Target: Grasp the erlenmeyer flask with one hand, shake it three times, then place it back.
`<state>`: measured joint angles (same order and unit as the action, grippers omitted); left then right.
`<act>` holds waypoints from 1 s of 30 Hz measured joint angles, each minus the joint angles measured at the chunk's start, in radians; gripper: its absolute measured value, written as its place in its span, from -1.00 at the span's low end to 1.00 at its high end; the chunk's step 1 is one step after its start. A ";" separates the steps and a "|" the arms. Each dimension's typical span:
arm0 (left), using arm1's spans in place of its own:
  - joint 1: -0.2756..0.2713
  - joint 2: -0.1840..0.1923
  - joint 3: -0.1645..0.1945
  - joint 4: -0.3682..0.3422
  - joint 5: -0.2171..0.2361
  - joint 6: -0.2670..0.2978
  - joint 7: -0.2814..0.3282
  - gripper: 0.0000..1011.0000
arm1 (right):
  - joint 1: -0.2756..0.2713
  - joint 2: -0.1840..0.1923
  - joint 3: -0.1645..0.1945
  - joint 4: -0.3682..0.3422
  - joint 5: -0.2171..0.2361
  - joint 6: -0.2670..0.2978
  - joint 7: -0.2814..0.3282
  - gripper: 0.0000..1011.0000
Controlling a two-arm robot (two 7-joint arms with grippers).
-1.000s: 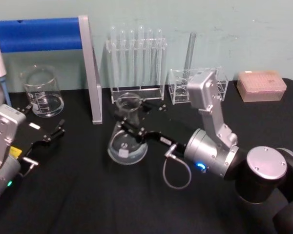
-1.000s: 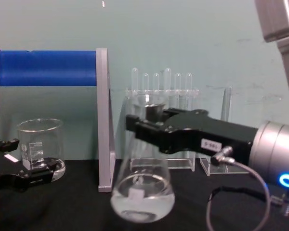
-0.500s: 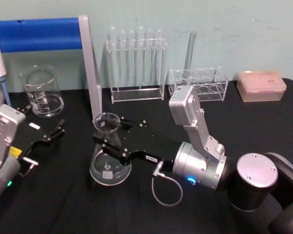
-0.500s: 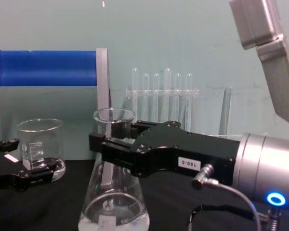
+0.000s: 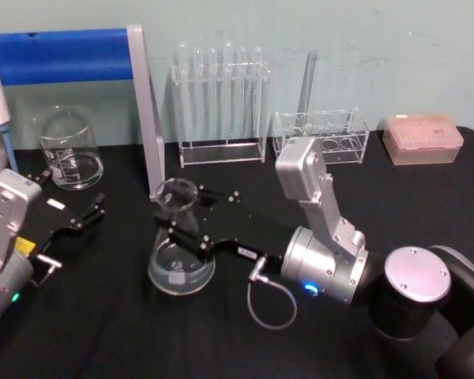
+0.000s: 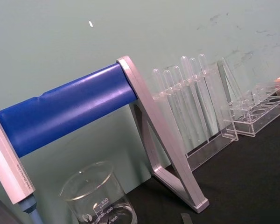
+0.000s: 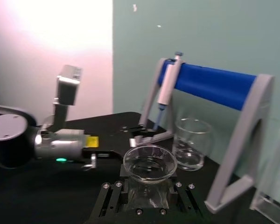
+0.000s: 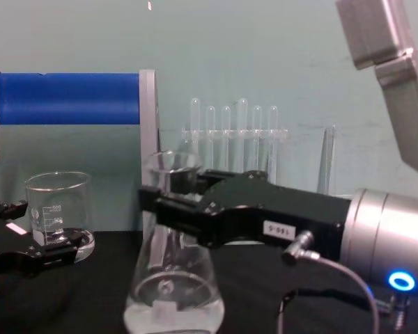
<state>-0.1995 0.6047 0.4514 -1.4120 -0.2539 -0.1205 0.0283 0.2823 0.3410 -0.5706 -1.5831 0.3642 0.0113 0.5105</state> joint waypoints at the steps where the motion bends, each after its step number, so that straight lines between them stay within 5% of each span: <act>1: 0.000 0.000 0.000 0.000 0.000 0.000 0.000 0.98 | 0.001 0.000 0.003 0.002 -0.001 -0.001 -0.004 -0.11; 10: 0.000 0.000 0.000 0.000 0.000 0.000 0.000 0.98 | 0.012 -0.001 0.057 0.036 -0.019 -0.011 -0.067 -0.11; 30: 0.000 0.000 0.000 0.000 0.000 0.000 0.000 0.98 | 0.007 0.001 0.241 0.091 -0.052 -0.011 -0.195 -0.11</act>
<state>-0.1995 0.6047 0.4514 -1.4119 -0.2539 -0.1205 0.0283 0.2888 0.3417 -0.3298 -1.4926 0.3126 0.0003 0.3156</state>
